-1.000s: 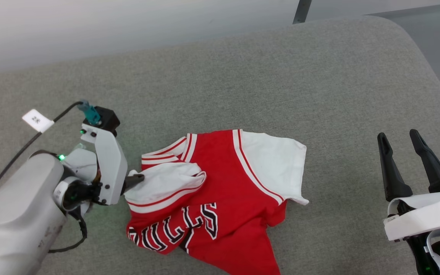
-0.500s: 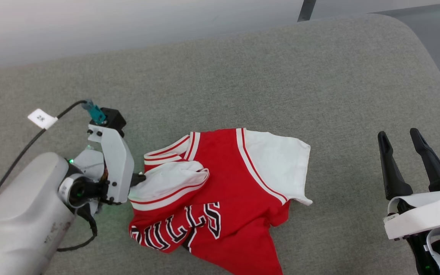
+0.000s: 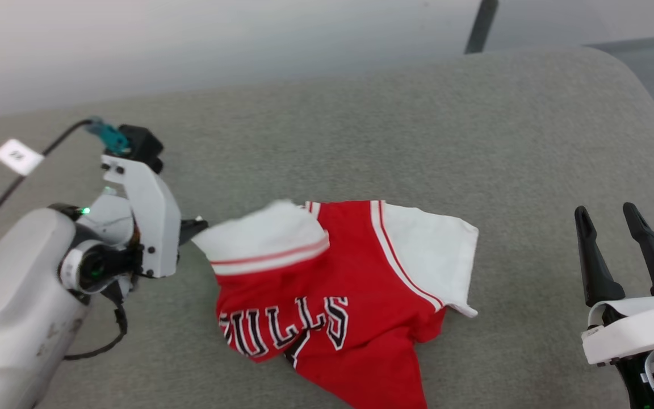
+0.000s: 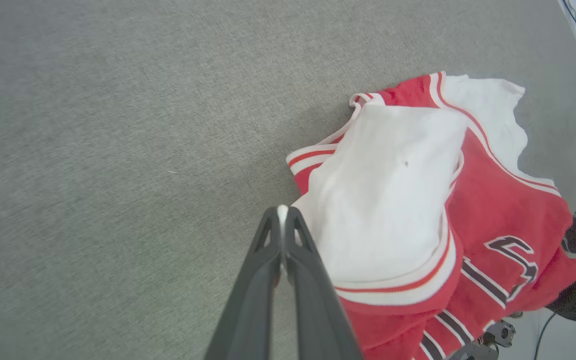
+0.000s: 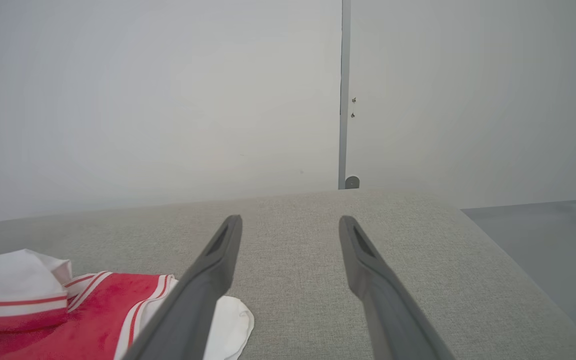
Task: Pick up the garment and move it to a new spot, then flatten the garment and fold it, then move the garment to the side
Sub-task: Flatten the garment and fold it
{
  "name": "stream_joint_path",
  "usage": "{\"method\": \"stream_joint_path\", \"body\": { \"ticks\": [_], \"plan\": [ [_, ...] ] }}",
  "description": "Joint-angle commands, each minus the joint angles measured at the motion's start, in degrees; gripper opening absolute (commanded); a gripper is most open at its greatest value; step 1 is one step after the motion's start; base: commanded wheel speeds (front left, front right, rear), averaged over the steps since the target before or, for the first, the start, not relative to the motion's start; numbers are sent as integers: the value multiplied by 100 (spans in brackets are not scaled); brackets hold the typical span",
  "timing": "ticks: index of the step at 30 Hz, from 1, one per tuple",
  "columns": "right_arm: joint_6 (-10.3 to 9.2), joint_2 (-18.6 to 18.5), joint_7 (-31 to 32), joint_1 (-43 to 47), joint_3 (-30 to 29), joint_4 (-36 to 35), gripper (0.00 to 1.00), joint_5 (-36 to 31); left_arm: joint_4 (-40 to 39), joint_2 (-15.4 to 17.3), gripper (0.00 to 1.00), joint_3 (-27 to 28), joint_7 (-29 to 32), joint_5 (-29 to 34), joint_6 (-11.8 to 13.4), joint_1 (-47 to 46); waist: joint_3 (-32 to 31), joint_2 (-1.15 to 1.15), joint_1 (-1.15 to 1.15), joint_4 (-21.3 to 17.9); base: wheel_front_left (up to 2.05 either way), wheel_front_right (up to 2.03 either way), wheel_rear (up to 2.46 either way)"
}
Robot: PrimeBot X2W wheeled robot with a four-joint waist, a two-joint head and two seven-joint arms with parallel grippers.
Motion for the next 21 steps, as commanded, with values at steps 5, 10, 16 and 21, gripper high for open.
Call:
{"method": "stream_joint_path", "body": {
  "ticks": [5, 10, 16, 21],
  "plan": [
    [0, 3, 85, 172, -80, -99, 100, -54, -344, 228, 0, 305, -370, -151, 210, 334, -292, 0, 0, 407, 0, 0, 0],
    [0, 29, 183, 266, -116, -192, 100, -116, -582, 460, 0, 549, -751, -212, 388, 718, -425, 0, 0, 682, 0, 0, 0],
    [0, 66, 265, 332, -123, -279, 100, -142, -710, 732, 0, 825, -1266, -202, 556, 1204, -511, 0, 0, 943, 0, 0, 0],
    [0, 80, 316, 347, -94, -310, 100, -148, -779, 877, 0, 898, -1533, -174, 687, 1637, -554, 0, 0, 1058, 0, 0, 0]
  ]
}}
